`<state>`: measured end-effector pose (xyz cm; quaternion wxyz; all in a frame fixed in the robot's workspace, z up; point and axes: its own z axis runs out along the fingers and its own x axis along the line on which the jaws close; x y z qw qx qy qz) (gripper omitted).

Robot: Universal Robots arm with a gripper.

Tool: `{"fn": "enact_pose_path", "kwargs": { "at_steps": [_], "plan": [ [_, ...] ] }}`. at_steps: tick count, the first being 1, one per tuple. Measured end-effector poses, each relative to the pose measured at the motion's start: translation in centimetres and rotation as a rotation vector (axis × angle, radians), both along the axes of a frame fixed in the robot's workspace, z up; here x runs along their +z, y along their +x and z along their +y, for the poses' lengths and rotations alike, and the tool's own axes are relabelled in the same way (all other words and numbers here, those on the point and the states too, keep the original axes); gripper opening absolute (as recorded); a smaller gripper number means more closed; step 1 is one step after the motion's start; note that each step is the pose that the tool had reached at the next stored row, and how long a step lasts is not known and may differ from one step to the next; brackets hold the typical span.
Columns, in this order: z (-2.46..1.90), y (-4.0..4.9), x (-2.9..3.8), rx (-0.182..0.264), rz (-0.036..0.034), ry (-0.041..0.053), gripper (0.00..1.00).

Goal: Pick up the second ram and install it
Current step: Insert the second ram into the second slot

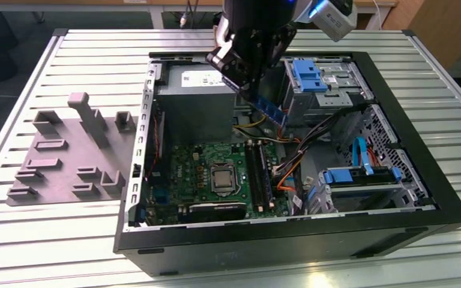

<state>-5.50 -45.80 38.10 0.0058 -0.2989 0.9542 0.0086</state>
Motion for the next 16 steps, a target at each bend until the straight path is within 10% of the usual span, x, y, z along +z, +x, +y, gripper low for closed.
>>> {"fn": "enact_pose_path", "kwargs": {
  "at_steps": [16],
  "plan": [
    [0.01,0.0,-0.18,-0.255,0.0,-0.0009,0.14]
  ]
}}
